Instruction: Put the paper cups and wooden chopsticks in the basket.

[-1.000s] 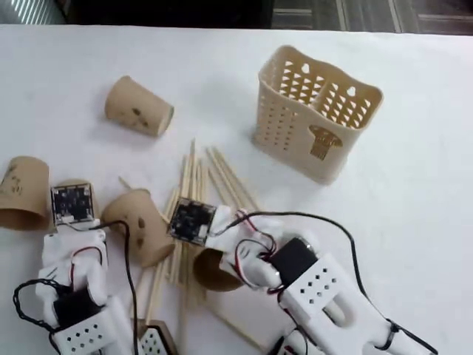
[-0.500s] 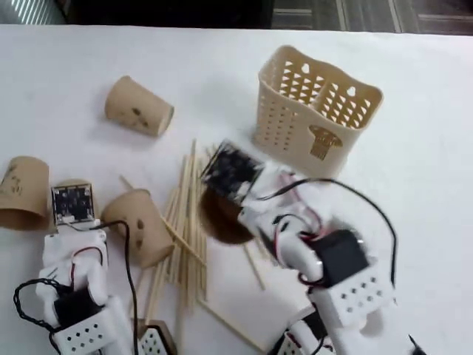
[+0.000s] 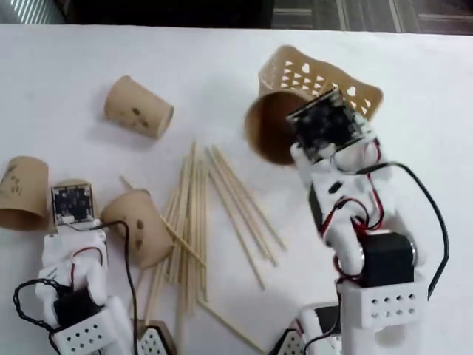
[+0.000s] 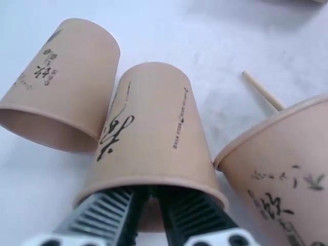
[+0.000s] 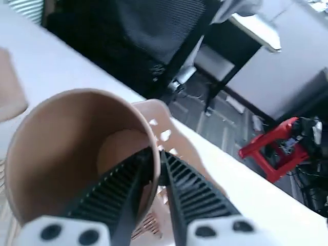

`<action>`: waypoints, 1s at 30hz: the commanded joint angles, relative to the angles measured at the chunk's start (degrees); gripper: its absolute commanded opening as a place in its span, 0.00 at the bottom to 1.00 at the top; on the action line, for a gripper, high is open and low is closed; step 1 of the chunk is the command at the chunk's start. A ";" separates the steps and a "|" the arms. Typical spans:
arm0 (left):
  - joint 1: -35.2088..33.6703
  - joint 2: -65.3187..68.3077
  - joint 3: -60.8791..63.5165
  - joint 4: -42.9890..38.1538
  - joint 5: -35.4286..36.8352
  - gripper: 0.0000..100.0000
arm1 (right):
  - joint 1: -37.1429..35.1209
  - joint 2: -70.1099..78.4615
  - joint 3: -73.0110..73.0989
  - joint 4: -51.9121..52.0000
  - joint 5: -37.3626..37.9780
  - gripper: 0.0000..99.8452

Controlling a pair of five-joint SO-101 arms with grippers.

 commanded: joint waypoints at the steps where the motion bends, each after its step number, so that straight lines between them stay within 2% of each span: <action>1: 0.57 -0.48 -0.62 -1.14 -0.09 0.02 | 3.38 3.12 -2.81 -4.70 -1.41 0.02; 5: 0.57 -0.48 -0.62 -1.14 -0.09 0.02 | 8.13 9.01 -3.78 -9.19 -4.92 0.02; 12: 0.57 -0.48 -0.62 -1.14 -0.09 0.02 | 13.58 19.91 -11.16 -7.78 -9.93 0.02; 22: 0.57 -0.48 -0.62 -1.14 -0.09 0.02 | 15.69 23.60 -20.48 -3.56 -14.15 0.02; 30: 0.57 -0.48 -0.62 -1.14 -0.09 0.02 | 15.69 24.40 -19.43 -2.15 -14.15 0.02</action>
